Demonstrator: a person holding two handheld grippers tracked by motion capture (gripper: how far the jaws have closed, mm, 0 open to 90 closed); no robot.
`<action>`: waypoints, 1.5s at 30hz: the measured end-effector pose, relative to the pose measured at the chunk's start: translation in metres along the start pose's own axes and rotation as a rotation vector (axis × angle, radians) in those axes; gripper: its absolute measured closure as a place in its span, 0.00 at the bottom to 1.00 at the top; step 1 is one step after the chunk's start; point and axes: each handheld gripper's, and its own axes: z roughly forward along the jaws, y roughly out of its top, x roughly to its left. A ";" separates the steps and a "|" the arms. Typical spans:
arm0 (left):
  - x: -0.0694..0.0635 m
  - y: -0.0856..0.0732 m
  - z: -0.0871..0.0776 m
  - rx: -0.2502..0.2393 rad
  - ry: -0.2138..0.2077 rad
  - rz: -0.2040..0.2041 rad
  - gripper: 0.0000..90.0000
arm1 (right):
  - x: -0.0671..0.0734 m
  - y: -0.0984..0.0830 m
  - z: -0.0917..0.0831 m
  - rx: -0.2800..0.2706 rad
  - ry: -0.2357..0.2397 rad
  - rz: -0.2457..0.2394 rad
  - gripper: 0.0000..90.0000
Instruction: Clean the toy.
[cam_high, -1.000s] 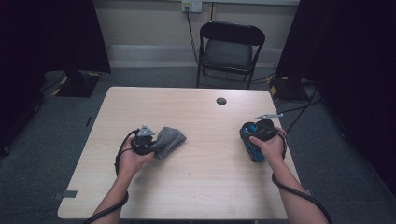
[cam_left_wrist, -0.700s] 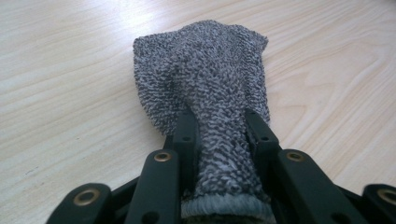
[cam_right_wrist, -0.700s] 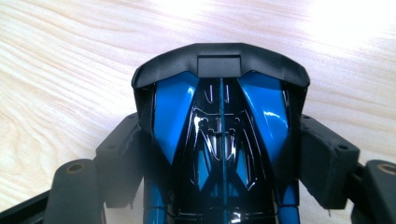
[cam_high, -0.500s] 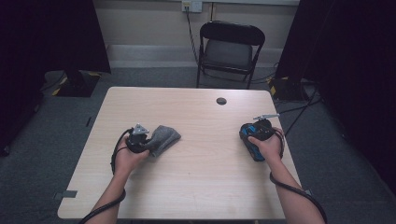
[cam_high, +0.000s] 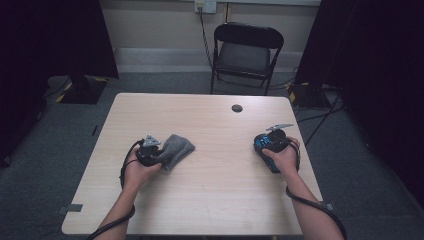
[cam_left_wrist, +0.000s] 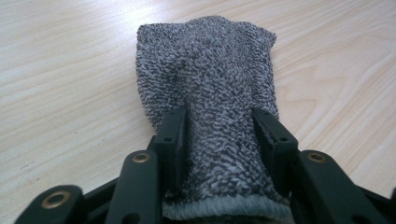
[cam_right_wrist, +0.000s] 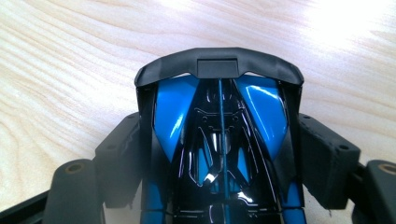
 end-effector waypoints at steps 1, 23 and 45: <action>0.000 0.000 0.000 0.000 0.000 0.001 0.62 | 0.000 0.000 0.000 -0.002 0.002 -0.005 0.28; -0.004 0.005 0.001 0.012 0.032 0.008 0.30 | -0.006 0.002 -0.006 0.009 0.034 -0.004 0.20; -0.041 0.043 -0.024 -0.082 -0.075 0.032 0.23 | 0.020 0.004 -0.040 -0.061 0.132 -0.056 0.16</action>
